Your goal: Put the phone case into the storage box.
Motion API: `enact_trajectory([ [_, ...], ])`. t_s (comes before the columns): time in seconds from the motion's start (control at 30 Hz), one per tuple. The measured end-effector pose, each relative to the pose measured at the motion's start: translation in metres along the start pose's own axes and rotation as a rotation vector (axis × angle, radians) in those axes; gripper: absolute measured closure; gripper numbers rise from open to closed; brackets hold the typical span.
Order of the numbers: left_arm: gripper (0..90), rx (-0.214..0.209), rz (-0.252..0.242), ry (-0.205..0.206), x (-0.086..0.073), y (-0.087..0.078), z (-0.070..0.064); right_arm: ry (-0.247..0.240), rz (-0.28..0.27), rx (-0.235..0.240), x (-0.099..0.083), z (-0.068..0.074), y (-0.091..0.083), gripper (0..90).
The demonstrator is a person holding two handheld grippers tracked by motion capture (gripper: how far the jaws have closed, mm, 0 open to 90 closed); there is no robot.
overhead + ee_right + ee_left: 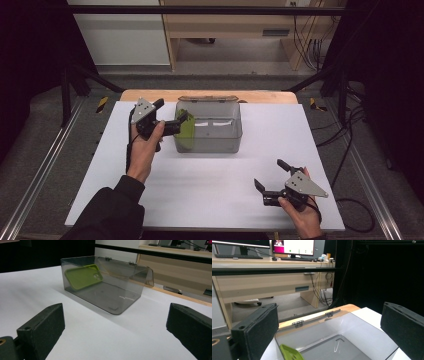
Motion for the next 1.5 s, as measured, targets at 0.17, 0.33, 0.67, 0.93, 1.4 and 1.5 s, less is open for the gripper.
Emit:
enact_trajectory([
  [0.17,1.6,0.000,-0.005,-0.009,0.001,-0.006,0.008,0.000,0.000,0.000,0.000,0.000,0.000,2.2],
  [0.33,1.5,0.008,-0.008,-0.018,0.003,-0.013,0.016,0.000,0.000,0.001,0.000,0.000,0.000,2.2],
  [0.67,1.5,0.028,-0.019,-0.022,0.005,-0.024,0.032,0.001,0.001,0.001,0.000,0.000,0.000,2.1],
  [0.93,1.4,0.034,-0.026,-0.013,0.006,-0.034,0.044,-0.002,0.003,0.000,0.000,0.000,0.000,2.2],
  [1.4,1.3,0.050,-0.036,-0.018,0.009,-0.053,0.063,-0.003,0.002,-0.001,0.000,0.001,0.000,2.2],
  [1.5,1.3,0.050,-0.037,-0.016,0.009,-0.057,0.066,-0.004,0.004,-0.001,0.000,0.000,0.001,2.2],
])
Point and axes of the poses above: each handheld gripper's, and its own axes: y roughly forward along the jaws, x roughly out of its top, z roughly to its left, the point moved 2 cm from there along y, roughly forward along the jaws, and after that the axes turned 8 degrees about x, right-handed, at the moved point
